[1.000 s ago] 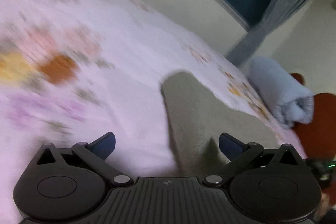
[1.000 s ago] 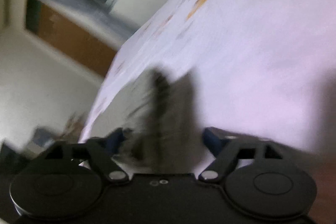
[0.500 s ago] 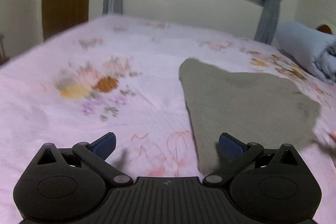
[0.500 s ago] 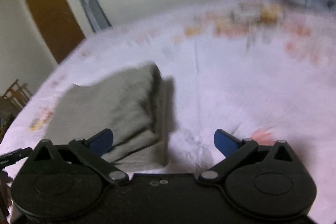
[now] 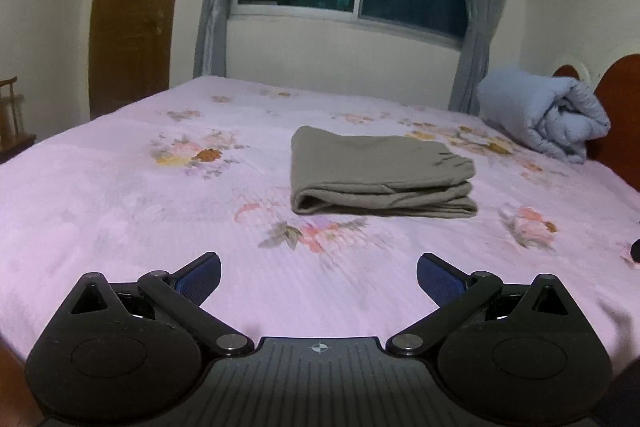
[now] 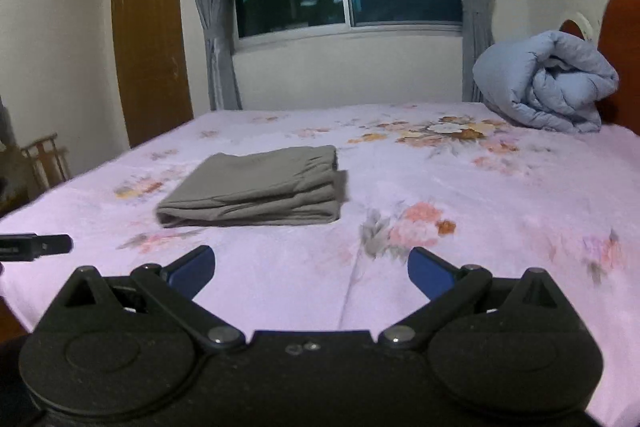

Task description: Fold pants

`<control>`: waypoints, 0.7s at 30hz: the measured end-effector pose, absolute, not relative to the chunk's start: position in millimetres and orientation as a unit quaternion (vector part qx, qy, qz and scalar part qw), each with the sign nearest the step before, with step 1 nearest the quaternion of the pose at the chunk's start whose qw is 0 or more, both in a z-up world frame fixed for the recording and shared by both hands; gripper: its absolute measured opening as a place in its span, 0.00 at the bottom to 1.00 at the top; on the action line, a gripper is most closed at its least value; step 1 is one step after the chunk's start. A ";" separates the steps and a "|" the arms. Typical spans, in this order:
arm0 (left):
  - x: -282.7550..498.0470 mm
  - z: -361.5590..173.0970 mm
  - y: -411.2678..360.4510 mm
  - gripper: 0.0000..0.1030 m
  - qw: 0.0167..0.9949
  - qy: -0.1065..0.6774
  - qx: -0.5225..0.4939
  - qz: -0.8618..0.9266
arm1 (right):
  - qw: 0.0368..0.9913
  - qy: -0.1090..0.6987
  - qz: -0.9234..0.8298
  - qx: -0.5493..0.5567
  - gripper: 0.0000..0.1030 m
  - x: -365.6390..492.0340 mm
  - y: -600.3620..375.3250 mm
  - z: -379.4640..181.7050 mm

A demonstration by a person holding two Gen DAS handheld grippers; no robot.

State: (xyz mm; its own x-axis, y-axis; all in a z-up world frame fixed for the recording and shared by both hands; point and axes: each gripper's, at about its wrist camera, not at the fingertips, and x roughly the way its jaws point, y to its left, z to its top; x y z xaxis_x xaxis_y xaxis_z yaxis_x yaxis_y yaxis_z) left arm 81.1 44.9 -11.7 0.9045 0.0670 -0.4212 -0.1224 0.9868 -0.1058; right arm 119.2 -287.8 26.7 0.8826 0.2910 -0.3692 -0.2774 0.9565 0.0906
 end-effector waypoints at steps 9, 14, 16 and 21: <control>16.4 -8.1 10.4 1.00 0.987 0.157 -0.013 0.024 | 0.972 0.168 0.165 -0.015 0.94 64.9 -276.0 30.4; 18.8 -7.1 13.7 1.00 0.986 0.164 -0.021 0.018 | 0.973 0.179 0.145 -0.011 0.94 73.3 -272.2 26.2; 16.0 -6.5 16.7 1.00 0.987 0.159 -0.035 0.010 | 0.974 0.181 0.139 -0.003 0.94 75.2 -270.7 24.8; 19.2 -9.8 11.1 1.00 0.986 0.162 -0.033 -0.003 | 0.972 0.173 0.156 -0.026 0.94 74.8 -249.6 20.3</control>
